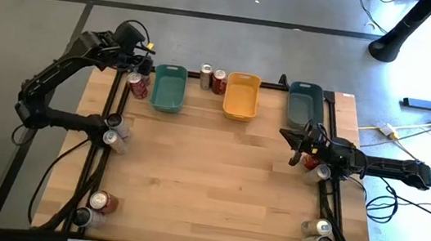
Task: Sort soda cans
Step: Put the top left red soda can into the green bin
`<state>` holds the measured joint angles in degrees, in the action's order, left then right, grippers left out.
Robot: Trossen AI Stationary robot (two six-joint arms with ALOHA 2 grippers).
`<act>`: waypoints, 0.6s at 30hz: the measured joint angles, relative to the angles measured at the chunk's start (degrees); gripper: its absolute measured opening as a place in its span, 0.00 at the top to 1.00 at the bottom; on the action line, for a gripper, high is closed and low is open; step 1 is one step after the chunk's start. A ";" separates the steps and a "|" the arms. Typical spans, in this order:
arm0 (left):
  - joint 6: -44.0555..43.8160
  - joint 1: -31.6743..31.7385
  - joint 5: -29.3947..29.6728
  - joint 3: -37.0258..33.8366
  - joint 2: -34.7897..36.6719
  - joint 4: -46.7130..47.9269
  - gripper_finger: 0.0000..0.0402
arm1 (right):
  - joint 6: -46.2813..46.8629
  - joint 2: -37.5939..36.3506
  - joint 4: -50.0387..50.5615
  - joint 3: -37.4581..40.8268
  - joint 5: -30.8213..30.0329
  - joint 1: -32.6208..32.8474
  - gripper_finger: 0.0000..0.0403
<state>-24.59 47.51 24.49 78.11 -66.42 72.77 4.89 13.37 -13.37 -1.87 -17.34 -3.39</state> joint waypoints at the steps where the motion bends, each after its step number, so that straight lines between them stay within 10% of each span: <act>1: 0.69 -0.03 0.00 0.00 -0.27 -0.50 0.05 | 0.00 0.00 0.03 0.00 0.00 -0.01 0.98; 18: -7.03 1.46 -0.02 -15.12 -1.00 -5.97 0.07 | 1.16 0.00 0.33 0.00 0.00 0.01 0.98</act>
<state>-31.62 48.98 24.47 62.98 -67.42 66.80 6.04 13.37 -13.04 -1.87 -17.34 -3.38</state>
